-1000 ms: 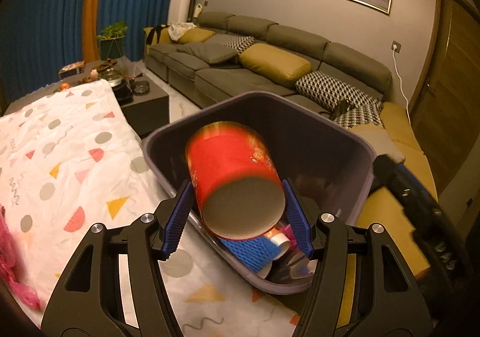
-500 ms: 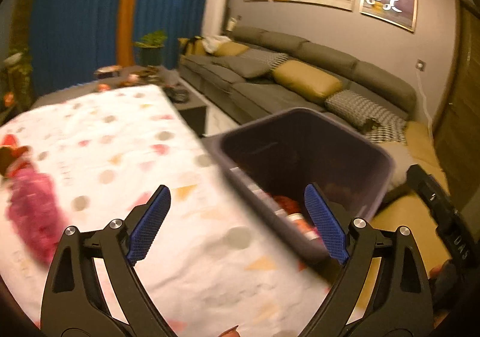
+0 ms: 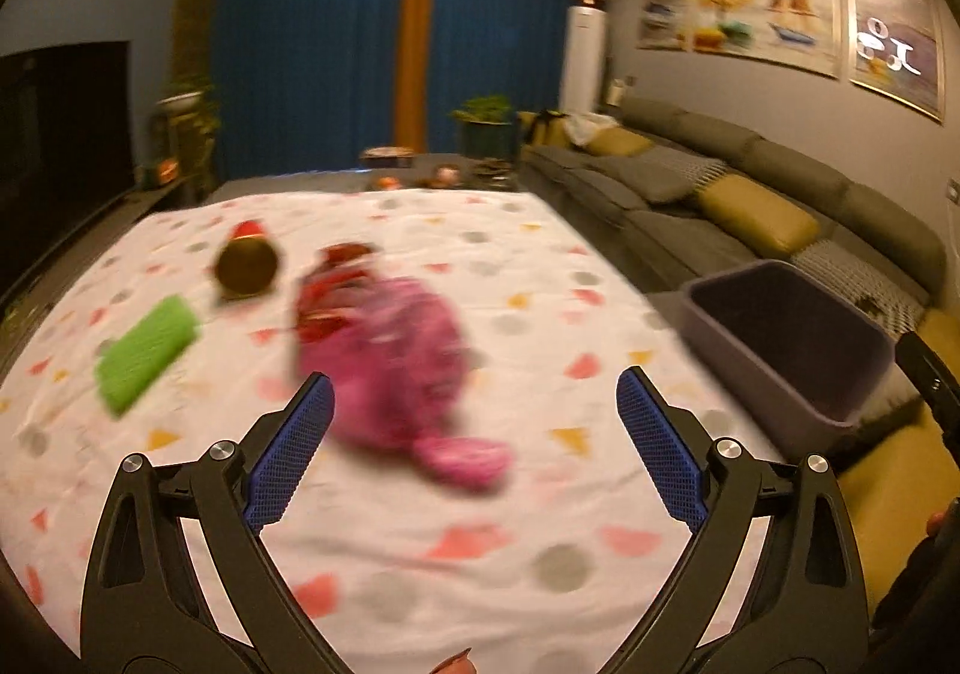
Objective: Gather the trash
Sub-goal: 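Move both open tools back over the table, then grasp the pink plastic bag with the right tool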
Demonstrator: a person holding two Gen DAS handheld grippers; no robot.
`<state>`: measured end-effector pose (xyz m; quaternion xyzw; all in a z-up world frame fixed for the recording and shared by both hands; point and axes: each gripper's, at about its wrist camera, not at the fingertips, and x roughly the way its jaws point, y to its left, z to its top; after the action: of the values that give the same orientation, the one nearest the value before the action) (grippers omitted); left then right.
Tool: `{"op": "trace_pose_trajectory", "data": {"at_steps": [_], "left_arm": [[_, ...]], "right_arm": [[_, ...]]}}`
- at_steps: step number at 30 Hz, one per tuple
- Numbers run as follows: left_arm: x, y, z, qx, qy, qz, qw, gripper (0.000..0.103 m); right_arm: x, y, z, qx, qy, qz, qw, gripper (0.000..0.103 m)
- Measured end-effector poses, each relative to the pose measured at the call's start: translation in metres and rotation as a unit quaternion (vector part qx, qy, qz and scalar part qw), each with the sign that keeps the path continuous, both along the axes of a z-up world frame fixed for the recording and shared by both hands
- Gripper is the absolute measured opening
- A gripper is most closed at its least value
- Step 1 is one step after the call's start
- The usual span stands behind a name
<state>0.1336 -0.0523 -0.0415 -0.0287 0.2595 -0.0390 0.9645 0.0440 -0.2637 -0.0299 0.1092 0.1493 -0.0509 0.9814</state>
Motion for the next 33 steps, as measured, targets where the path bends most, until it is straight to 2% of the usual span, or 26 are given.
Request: {"op": "trace_pose_trajectory", "data": {"at_steps": [15, 23, 29, 33], "left_arm": [[-0.029, 0.129, 0.002, -0.001, 0.000, 0.126, 0.9920, 0.093], [-0.029, 0.181, 0.007, 0.005, -0.007, 0.165, 0.9862, 0.093], [-0.021, 0.213, 0.008, 0.000, -0.008, 0.182, 0.9833, 0.093], [-0.010, 0.226, 0.003, 0.001, 0.003, 0.177, 0.9842, 0.093]], "right_arm": [[0.038, 0.118, -0.005, -0.031, 0.034, 0.133, 0.990, 0.079], [0.088, 0.175, -0.022, -0.034, 0.072, 0.181, 0.980, 0.079], [0.118, 0.209, -0.031, -0.057, 0.092, 0.194, 0.975, 0.079], [0.143, 0.221, -0.040, -0.058, 0.120, 0.190, 0.973, 0.070]]}}
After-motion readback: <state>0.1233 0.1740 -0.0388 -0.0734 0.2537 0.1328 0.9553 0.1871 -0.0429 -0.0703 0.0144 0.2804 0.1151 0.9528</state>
